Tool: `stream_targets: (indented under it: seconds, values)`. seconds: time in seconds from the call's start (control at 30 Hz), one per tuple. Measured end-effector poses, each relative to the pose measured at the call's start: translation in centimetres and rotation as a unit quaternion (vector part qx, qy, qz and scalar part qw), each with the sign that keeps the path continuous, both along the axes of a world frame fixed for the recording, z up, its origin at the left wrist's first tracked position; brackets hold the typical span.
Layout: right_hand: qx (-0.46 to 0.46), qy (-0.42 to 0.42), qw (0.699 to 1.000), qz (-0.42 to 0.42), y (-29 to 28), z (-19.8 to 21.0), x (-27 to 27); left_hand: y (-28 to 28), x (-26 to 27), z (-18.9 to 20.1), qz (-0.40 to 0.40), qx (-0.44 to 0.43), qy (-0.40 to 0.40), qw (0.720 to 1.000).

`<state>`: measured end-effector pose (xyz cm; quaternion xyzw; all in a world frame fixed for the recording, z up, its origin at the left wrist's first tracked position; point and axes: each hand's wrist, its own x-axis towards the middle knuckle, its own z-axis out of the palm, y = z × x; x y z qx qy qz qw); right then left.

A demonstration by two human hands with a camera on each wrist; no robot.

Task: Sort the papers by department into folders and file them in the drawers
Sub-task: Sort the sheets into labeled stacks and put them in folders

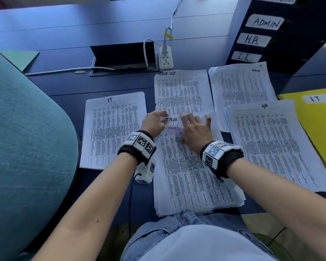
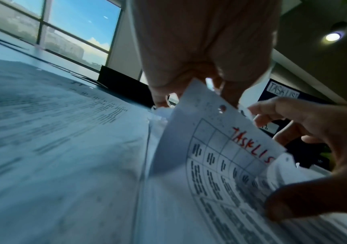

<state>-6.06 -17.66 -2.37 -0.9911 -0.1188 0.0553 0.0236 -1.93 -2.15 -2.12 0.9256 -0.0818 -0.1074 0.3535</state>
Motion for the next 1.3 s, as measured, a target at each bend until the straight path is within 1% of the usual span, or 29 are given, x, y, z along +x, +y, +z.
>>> stream_targets:
  seconds: [0.03, 0.1, 0.17, 0.23, 0.27, 0.3, 0.4, 0.5, 0.57, 0.63, 0.67, 0.7, 0.77, 0.9, 0.97, 1.0, 1.07, 1.13, 1.2, 1.3]
  values:
    - [-0.007, -0.006, 1.0, -0.005, -0.1, 0.1, 0.1, 0.1, -0.2, 0.2, -0.02, -0.021, 0.012, 0.999]
    - [-0.025, -0.04, 0.999, -0.002, -0.2, -0.1, 0.0, 0.3, -0.6, 0.8, -0.048, -0.078, 0.061, 0.994]
    - [-0.065, -0.08, 0.995, 0.011, -0.2, -0.2, -0.2, 0.5, -0.9, 1.1, -0.021, -0.151, 0.108, 0.982]
    - [-0.095, -0.107, 0.989, 0.034, 0.0, -0.1, -0.8, 0.6, -0.8, 1.0, 0.034, -0.197, 0.118, 0.973]
    - [-0.106, -0.103, 0.988, 0.047, 0.2, -0.1, -1.1, 0.7, -0.8, 0.7, 0.058, -0.197, 0.112, 0.972]
    - [-0.115, -0.093, 0.987, 0.064, 0.3, -0.1, -1.4, 0.7, -0.7, 0.5, 0.075, -0.18, 0.103, 0.975]
    - [-0.114, -0.025, 0.988, 0.099, 0.5, -0.1, -2.6, 1.1, -0.4, -0.3, 0.076, -0.079, 0.083, 0.991]
    - [-0.105, -0.012, 0.986, 0.126, 0.7, -0.2, -2.9, 1.1, 0.0, -1.0, 0.068, 0.017, 0.089, 0.994]
    - [-0.11, -0.007, 0.985, 0.131, 1.0, 0.0, -3.3, 1.0, 0.0, -1.4, 0.052, 0.088, 0.105, 0.989]
    - [-0.102, -0.04, 0.988, 0.113, 0.8, 0.2, -3.2, 0.8, -0.2, -1.3, 0.038, 0.123, 0.108, 0.986]
    - [-0.101, -0.045, 0.988, 0.108, 0.7, 0.3, -3.1, 0.6, -0.4, -1.0, 0.04, 0.122, 0.105, 0.986]
    - [-0.098, -0.022, 0.988, 0.113, 0.7, 0.5, -3.2, 0.5, -0.5, -0.9, 0.043, 0.115, 0.094, 0.988]
    - [-0.088, -0.007, 0.989, 0.118, 0.6, 0.1, -3.3, 0.5, -0.3, -0.8, 0.044, 0.098, 0.062, 0.992]
    - [-0.042, -0.062, 0.993, 0.097, 0.8, 0.2, -3.1, 0.6, -0.1, -0.4, 0.035, 0.042, 0.003, 0.998]
    - [-0.02, -0.074, 0.992, 0.103, 0.8, 0.0, -2.9, 0.5, -0.2, -0.1, 0.03, 0.029, -0.029, 0.999]
    - [-0.013, -0.064, 0.992, 0.111, 0.8, 0.1, -2.9, 0.5, -0.2, 0.0, 0.025, 0.025, -0.04, 0.999]
    - [0.001, -0.033, 0.992, 0.118, 0.7, 0.4, -2.8, 0.5, -0.3, -0.1, 0.013, 0.014, -0.042, 0.999]
    - [0.019, -0.026, 0.993, 0.117, 0.4, 0.7, -2.1, 0.7, -0.2, -0.2, 0.011, -0.012, -0.019, 1.0]
    - [0.051, -0.04, 0.995, 0.079, -0.2, 1.1, -0.9, 1.0, -0.3, -0.1, 0.018, -0.042, -0.012, 0.999]
    - [0.07, -0.081, 0.994, 0.013, -1.1, 2.2, 1.1, 1.3, -0.2, 0.0, 0.038, -0.093, 0.003, 0.995]
